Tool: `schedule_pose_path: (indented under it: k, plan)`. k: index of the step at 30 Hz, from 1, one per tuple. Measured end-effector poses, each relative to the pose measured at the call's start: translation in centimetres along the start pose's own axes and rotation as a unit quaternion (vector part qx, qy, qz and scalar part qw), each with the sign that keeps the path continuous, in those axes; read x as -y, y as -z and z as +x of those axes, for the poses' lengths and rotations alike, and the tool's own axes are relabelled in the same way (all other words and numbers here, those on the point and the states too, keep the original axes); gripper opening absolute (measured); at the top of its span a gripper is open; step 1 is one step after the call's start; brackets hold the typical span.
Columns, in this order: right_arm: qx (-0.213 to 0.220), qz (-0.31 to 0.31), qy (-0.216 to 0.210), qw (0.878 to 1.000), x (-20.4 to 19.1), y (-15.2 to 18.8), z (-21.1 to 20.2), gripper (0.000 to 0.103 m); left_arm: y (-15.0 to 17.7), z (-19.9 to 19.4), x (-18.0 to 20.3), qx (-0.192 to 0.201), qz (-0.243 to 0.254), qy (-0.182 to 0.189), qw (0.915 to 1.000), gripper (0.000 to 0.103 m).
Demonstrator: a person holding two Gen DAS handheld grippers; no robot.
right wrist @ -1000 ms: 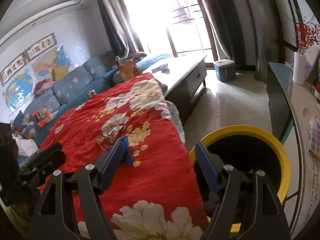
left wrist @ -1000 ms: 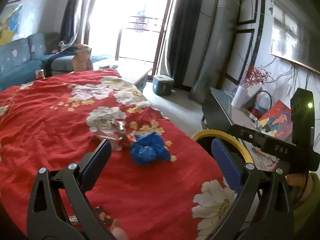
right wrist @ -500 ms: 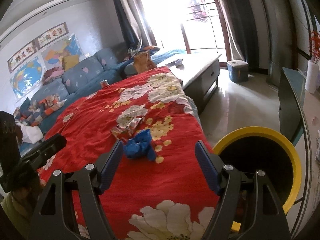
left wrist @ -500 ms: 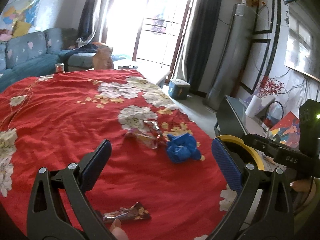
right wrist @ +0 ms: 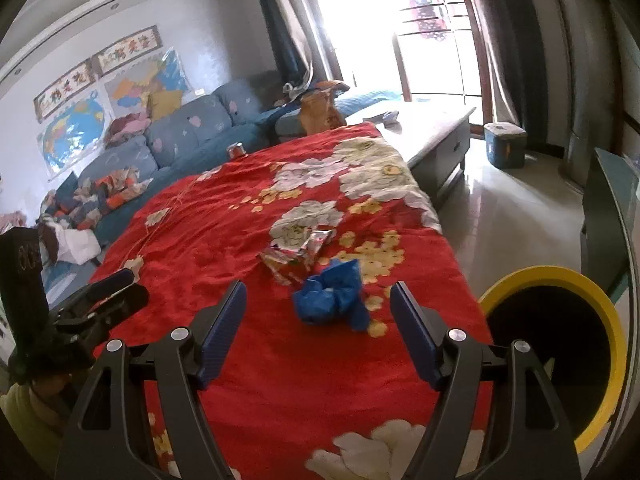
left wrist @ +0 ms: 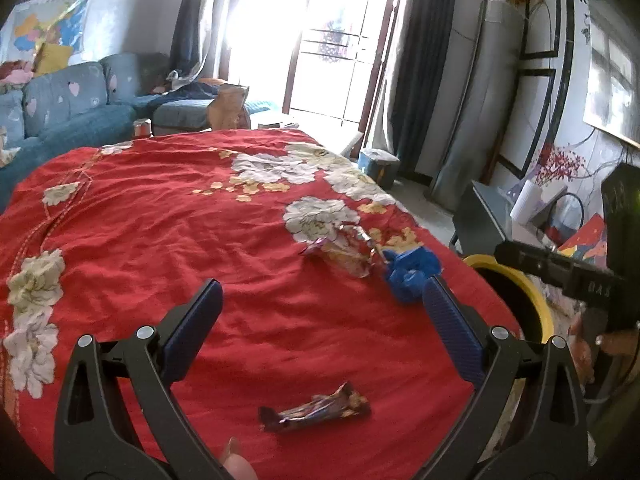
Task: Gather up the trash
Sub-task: 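Reach the left tool toward the candy bar wrapper while the right tool approaches the blue bag, then grasp the candy bar wrapper with the left tool while the right tool grasps the red snack packet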
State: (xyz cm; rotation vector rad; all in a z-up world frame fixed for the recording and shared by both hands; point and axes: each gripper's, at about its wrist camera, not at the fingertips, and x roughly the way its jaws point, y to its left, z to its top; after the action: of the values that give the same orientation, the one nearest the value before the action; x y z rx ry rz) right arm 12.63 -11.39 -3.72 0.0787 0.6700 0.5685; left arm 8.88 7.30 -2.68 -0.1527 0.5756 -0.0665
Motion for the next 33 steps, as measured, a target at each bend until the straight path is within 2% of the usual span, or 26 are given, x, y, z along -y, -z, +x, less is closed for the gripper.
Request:
schedule_pose_path:
  k: [8,14,18,24,28,33]
  plan:
    - [-0.016,-0.019,-0.009,1.000,-1.8,-0.8,2.4,0.071,0.0,0.1,-1.5,-0.006,0.004,0.001,1.0000,0.092]
    - [-0.034,-0.034,-0.010,0.999,-2.8,-1.2,5.0,0.071,1.1,0.9,-2.4,-0.041,0.018,0.012,0.9989,0.092]
    - [-0.054,-0.036,-0.007,0.998,-3.1,-1.2,7.1,0.064,2.6,1.5,-2.8,-0.071,0.031,0.031,0.9965,0.091]
    - [-0.078,-0.020,-0.007,0.997,-3.0,-1.5,10.1,0.053,4.1,1.9,-2.5,-0.097,0.066,0.052,0.9917,0.083]
    - [-0.085,-0.015,-0.002,0.996,-2.6,-1.8,11.7,0.048,4.9,2.4,-2.0,-0.123,0.094,0.069,0.9856,0.078]
    - [-0.108,0.015,-0.004,0.994,-1.4,-1.7,14.0,0.033,5.9,2.9,-1.2,-0.149,0.125,0.083,0.9773,0.072]
